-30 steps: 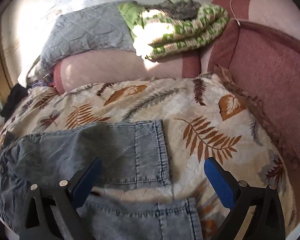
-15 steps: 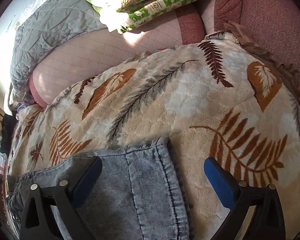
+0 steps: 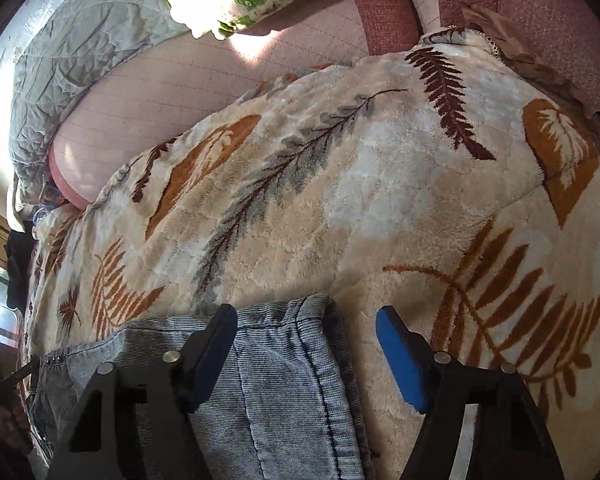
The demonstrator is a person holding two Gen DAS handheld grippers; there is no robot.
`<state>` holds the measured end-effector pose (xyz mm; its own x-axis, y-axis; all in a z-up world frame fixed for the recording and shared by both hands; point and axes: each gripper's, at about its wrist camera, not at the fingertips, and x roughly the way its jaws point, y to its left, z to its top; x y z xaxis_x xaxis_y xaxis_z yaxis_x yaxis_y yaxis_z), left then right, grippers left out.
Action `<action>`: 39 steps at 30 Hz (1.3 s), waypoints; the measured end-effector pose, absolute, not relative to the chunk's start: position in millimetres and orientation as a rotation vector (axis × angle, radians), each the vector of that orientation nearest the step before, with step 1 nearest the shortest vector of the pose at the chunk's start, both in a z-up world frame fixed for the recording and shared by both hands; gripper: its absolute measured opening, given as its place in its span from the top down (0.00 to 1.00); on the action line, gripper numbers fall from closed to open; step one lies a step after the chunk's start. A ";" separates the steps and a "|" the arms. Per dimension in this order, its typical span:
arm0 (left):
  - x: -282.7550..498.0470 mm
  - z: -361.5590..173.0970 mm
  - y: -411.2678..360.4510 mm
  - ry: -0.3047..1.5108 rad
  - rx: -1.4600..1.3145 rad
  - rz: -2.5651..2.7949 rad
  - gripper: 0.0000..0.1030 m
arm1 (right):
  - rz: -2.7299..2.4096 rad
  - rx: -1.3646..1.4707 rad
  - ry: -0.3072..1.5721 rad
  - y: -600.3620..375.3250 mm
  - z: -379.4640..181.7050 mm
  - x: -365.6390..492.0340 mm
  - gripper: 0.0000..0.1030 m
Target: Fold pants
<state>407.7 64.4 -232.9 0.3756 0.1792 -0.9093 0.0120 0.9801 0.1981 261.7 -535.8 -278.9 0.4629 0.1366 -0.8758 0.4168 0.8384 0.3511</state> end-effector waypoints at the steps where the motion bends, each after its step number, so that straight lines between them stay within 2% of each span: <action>1: 407.5 -232.9 64.9 1.180 0.177 0.102 0.63 | -0.183 0.577 1.095 -535.5 -281.4 264.4 0.29; 3: 407.7 -235.2 66.7 1.183 0.149 0.080 0.42 | -0.228 0.544 1.095 -535.8 -284.3 269.6 0.29; 7: 405.1 -239.8 59.9 1.145 0.202 0.100 0.43 | -0.312 0.479 1.093 -538.0 -293.8 283.1 0.28; 11: 401.1 -237.1 58.5 1.120 0.222 0.103 0.58 | -0.361 0.352 1.132 -527.1 -299.5 301.2 0.27; 12: 400.4 -235.3 61.0 1.115 0.214 0.099 0.62 | -0.376 0.324 1.135 -523.8 -298.1 302.7 0.30; 13: 398.6 -232.7 63.0 1.109 0.208 0.096 0.64 | -0.378 0.310 1.133 -520.7 -295.2 302.0 0.48; 14: 396.5 -230.0 64.8 1.102 0.203 0.092 0.67 | -0.367 0.308 1.136 -518.7 -291.7 300.3 0.58; 15: 394.1 -227.3 65.8 1.095 0.200 0.089 0.70 | -0.352 0.329 1.145 -519.0 -288.0 297.7 0.75; 16: 391.5 -224.1 66.1 1.086 0.203 0.087 0.71 | -0.320 0.378 1.154 -521.4 -285.0 293.9 0.85; 19: 387.4 -219.2 63.3 1.074 0.223 0.070 0.71 | -0.273 0.410 1.113 -521.2 -270.2 280.4 0.85; 20: 387.8 -218.9 63.5 1.079 0.223 0.065 0.70 | -0.272 0.413 1.083 -522.2 -264.1 274.9 0.83; 21: 388.8 -218.5 65.0 1.083 0.217 0.064 0.67 | -0.261 0.447 1.062 -525.1 -260.2 269.9 0.73; 22: 390.1 -218.1 66.9 1.087 0.202 0.061 0.65 | -0.248 0.492 1.047 -526.2 -257.3 264.2 0.46; 24: 391.9 -218.6 68.7 1.090 0.183 0.049 0.62 | -0.282 0.534 1.007 -528.3 -254.4 255.6 0.09; 27: 392.3 -223.2 64.8 1.082 0.224 0.060 0.65 | -0.317 0.493 0.995 -522.4 -259.3 257.0 0.08; 29: 390.7 -224.3 63.6 1.075 0.226 0.069 0.69 | -0.288 0.527 1.041 -524.4 -274.9 263.7 0.15; 30: 389.1 -223.6 62.9 1.066 0.230 0.071 0.71 | -0.266 0.546 1.064 -523.8 -282.7 267.6 0.35; 31: 387.3 -222.5 62.2 1.057 0.240 0.072 0.72 | -0.258 0.540 1.093 -521.9 -289.5 271.1 0.50; 32: 385.1 -220.8 62.3 1.050 0.249 0.071 0.74 | -0.283 0.486 1.101 -517.0 -290.3 272.1 0.53; 33: 382.8 -218.1 63.0 1.043 0.252 0.069 0.78 | -0.281 0.440 1.101 -511.2 -287.1 273.1 0.70; 34: 380.6 -214.2 64.5 1.036 0.249 0.063 0.81 | -0.261 0.430 1.108 -507.8 -283.9 272.8 0.77; 36: 375.7 -203.5 68.0 1.021 0.235 0.050 0.86 | -0.261 0.443 1.094 -508.2 -271.7 266.7 0.79; 39: 361.2 -176.8 71.2 0.962 0.217 0.015 0.88 | -0.247 0.466 1.021 -512.0 -241.4 248.7 0.80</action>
